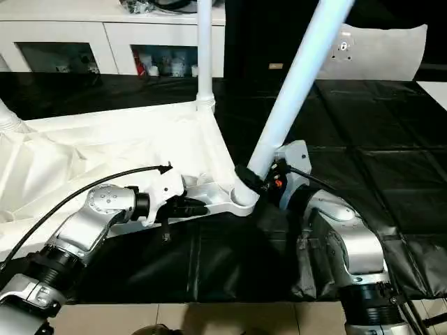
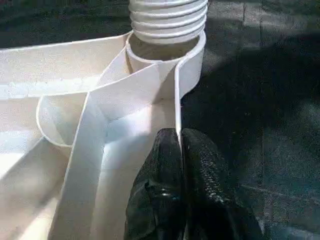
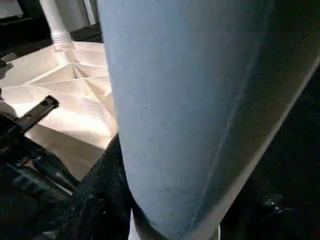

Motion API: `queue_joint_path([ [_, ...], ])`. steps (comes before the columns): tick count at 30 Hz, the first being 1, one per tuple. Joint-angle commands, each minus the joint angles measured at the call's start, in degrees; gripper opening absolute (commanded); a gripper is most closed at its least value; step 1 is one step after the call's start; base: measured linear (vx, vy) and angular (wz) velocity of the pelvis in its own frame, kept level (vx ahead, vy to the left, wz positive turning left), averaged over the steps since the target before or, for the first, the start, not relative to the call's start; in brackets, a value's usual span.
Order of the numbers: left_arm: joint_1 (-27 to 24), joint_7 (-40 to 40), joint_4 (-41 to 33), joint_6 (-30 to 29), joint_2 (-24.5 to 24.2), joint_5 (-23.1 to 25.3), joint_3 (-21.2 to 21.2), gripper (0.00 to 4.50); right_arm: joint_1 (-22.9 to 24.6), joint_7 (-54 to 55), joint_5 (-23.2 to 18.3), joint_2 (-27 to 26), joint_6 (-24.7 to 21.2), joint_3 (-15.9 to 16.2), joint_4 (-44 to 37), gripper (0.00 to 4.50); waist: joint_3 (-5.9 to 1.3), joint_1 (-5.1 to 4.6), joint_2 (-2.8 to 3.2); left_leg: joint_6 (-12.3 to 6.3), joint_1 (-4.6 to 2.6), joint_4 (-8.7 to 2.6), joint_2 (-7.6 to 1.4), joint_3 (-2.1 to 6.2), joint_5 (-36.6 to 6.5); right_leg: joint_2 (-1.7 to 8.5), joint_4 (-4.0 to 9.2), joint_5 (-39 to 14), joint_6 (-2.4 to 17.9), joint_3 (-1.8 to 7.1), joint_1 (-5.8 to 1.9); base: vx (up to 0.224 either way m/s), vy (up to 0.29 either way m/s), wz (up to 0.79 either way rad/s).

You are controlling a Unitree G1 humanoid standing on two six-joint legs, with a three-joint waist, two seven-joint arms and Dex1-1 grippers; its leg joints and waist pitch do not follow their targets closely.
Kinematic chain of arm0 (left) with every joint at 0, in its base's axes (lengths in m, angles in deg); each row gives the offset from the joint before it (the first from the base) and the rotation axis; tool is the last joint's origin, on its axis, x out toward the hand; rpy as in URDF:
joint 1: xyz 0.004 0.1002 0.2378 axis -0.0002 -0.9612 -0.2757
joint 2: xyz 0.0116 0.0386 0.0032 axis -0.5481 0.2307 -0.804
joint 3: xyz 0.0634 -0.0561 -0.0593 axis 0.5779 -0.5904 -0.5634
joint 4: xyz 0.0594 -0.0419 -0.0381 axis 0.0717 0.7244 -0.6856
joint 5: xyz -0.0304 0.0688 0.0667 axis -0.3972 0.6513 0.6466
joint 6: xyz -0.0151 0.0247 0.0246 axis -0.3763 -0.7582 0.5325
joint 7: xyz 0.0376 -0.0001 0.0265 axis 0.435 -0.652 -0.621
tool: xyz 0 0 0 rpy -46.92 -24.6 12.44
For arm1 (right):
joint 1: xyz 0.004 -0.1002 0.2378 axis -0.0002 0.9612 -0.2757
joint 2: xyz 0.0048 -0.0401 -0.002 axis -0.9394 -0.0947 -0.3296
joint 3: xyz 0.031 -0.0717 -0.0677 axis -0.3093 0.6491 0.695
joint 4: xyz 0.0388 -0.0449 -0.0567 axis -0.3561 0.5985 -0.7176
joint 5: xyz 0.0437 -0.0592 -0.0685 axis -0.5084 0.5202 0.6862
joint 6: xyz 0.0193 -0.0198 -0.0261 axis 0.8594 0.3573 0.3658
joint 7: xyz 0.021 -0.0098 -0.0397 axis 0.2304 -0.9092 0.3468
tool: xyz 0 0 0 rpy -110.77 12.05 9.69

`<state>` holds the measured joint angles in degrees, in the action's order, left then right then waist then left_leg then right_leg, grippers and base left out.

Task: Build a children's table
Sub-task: Insert table leg to table base

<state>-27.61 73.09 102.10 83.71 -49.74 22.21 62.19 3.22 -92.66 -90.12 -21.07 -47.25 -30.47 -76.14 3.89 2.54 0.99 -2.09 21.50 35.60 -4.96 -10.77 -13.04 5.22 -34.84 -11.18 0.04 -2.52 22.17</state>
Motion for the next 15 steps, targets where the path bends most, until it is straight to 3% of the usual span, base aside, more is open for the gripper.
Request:
queue_joint_path([
  [1,-0.6,-0.2,2.2,-0.5,-2.0,4.0,2.1,0.00,-1.6,-1.6,-1.0,1.1,-0.9,0.4,-1.2,1.88,-3.53,0.32,-0.77,-0.90,-0.85,-5.73,-8.43,3.85,-11.1,6.03,3.63,-8.0,16.6,3.38,-2.03,0.000,0.000,0.00],
  [7,0.0,0.1,1.7,-0.7,-2.7,4.8,2.9,0.00,-3.1,-5.3,-0.1,3.3,-1.7,2.2,0.3,1.88,-3.33,0.34,-0.89,0.01,-0.96,-5.72,-8.44,3.83,-12.5,6.15,3.87,-10.9,16.4,3.46,-1.96,0.000,0.000,0.00],
  [8,0.2,0.7,2.0,-2.3,-2.4,3.8,2.7,0.44,-3.3,-5.9,0.3,3.7,-1.5,2.7,1.0,1.88,-3.37,0.31,-0.96,0.23,-0.93,-5.71,-8.45,3.87,-12.7,6.19,3.84,-11.2,16.4,3.46,-1.99,0.000,0.000,0.00],
  [15,0.3,0.5,3.1,-4.0,-2.3,4.1,2.9,0.55,-4.4,-6.8,1.0,3.8,-0.8,3.1,3.2,1.88,-3.37,0.21,-0.94,0.35,-1.03,-5.68,-8.43,3.86,-12.6,6.10,3.89,-11.1,16.7,3.47,-1.88,0.000,0.000,0.00],
])
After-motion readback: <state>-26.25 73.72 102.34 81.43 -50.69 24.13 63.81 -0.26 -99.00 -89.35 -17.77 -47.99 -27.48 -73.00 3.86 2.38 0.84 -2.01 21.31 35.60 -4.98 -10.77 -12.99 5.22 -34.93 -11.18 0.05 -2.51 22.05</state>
